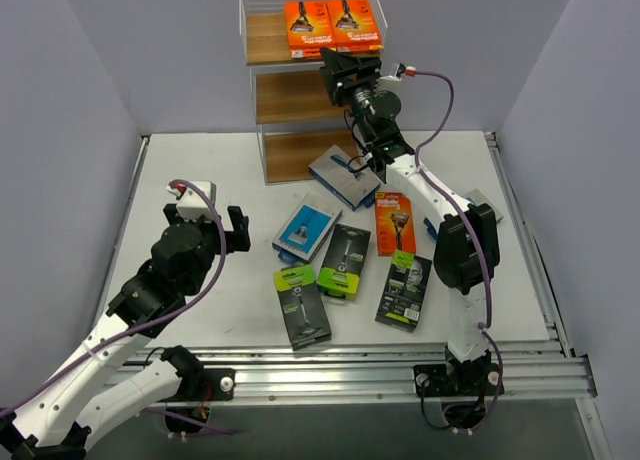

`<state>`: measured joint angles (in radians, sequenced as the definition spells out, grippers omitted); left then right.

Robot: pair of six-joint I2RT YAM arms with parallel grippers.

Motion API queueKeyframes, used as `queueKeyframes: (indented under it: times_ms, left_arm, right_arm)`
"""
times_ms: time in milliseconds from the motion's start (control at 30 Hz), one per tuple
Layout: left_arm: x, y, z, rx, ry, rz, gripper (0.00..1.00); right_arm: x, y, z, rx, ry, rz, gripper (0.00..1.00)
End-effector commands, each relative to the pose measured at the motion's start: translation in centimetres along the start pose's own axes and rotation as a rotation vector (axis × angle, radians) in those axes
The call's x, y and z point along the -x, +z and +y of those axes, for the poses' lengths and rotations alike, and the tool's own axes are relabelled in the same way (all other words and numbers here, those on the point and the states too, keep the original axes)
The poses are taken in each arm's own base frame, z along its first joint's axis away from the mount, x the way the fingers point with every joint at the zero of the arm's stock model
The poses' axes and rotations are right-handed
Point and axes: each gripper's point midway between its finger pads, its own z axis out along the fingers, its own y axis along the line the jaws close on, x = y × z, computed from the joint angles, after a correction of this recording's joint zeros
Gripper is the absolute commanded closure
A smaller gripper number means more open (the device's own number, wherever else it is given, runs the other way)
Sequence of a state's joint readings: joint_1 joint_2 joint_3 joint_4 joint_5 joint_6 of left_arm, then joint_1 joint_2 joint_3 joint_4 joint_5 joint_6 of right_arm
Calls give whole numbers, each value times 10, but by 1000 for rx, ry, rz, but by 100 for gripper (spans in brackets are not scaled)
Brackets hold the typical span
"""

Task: Place and organize the shaving razors onto the shelf
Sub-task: Place the shaving razor onto shelf

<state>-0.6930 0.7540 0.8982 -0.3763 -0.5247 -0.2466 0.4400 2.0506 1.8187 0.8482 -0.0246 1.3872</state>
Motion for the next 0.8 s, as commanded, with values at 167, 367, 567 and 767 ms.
queueKeyframes:
  times_ms: [167,367,567,767]
  left_arm:
    - [17,-1,12,58,4,-36,3]
    - [17,1,16,78,12,-37,3]
    - [15,4,23,117,41,-25,3]
    - [17,2,28,137,50,-26,6]
  right_arm:
    - [11,-35,66,105,-32,2,38]
    - [16,-76,72,74,-67,30,36]
    - [20,-139,65,-7,-152,80,36]
    - [39,-219,-7,-292,-346,118,31]
